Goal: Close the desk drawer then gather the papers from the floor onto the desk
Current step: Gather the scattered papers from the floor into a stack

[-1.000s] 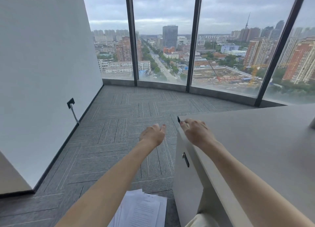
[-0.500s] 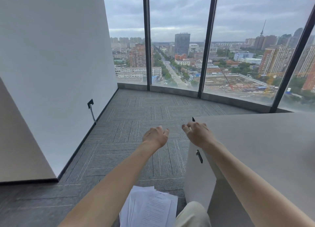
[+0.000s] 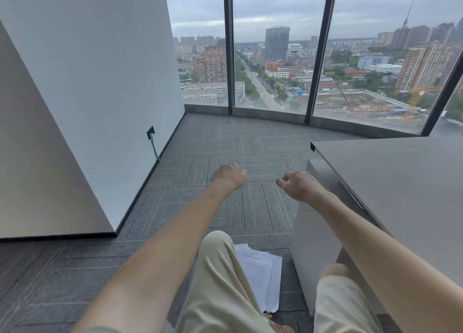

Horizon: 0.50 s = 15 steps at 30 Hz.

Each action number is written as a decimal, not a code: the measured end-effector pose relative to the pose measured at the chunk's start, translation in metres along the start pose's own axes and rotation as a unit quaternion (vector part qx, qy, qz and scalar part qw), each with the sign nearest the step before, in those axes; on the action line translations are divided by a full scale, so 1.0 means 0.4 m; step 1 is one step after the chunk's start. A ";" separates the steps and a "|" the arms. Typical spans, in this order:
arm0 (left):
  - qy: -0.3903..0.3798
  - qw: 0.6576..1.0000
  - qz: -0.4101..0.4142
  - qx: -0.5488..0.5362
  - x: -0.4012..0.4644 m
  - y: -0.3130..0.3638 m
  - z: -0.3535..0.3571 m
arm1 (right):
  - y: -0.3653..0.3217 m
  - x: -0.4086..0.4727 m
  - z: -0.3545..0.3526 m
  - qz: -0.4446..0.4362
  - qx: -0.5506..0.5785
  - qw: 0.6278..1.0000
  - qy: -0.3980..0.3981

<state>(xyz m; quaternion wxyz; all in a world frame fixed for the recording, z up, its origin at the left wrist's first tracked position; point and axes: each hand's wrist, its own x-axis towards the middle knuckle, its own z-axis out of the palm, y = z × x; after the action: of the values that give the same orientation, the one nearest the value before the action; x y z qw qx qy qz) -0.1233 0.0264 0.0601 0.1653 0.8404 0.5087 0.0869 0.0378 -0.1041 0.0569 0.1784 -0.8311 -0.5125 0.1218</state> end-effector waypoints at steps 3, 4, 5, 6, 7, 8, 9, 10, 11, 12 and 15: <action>-0.011 1.000 -0.015 -0.016 0.018 -0.030 0.027 | -0.001 0.023 0.026 0.004 -0.004 1.000 -0.025; -0.019 0.999 -0.021 -0.020 0.023 -0.042 0.041 | 0.000 0.037 0.035 0.007 -0.003 0.999 -0.032; -0.028 0.999 -0.028 -0.023 0.030 -0.055 0.059 | 0.000 0.052 0.045 0.012 0.000 0.999 -0.039; -0.036 0.998 -0.037 -0.024 0.039 -0.070 0.079 | 0.001 0.071 0.058 0.015 0.000 0.999 -0.047; -0.045 0.998 -0.047 -0.026 0.048 -0.089 0.100 | 0.000 0.091 0.076 0.017 -0.001 0.998 -0.060; -0.054 0.997 -0.057 -0.026 0.058 -0.110 0.122 | -0.002 0.114 0.100 0.017 -0.005 0.997 -0.075; -0.063 0.995 -0.067 -0.025 0.071 -0.133 0.144 | -0.003 0.140 0.129 0.017 -0.008 0.996 -0.090; -0.071 0.994 -0.078 -0.025 0.086 -0.156 0.170 | 0.000 0.167 0.160 0.016 -0.012 0.994 -0.103; -0.081 0.992 -0.089 -0.025 0.103 -0.180 0.199 | 0.005 0.194 0.195 0.016 -0.016 0.993 -0.118; -0.090 0.991 -0.101 -0.024 0.118 -0.206 0.226 | 0.009 0.221 0.232 0.016 -0.021 0.991 -0.132; -0.110 0.983 -0.144 -0.029 0.171 -0.283 0.310 | 0.023 0.308 0.356 0.026 -0.020 0.984 -0.174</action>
<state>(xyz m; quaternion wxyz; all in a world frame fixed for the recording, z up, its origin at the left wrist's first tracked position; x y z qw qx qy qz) -0.1461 0.1117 -0.0983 0.2554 0.7579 0.6001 -0.0155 0.0453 0.0269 -0.0784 0.0662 -0.8134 -0.5166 0.2590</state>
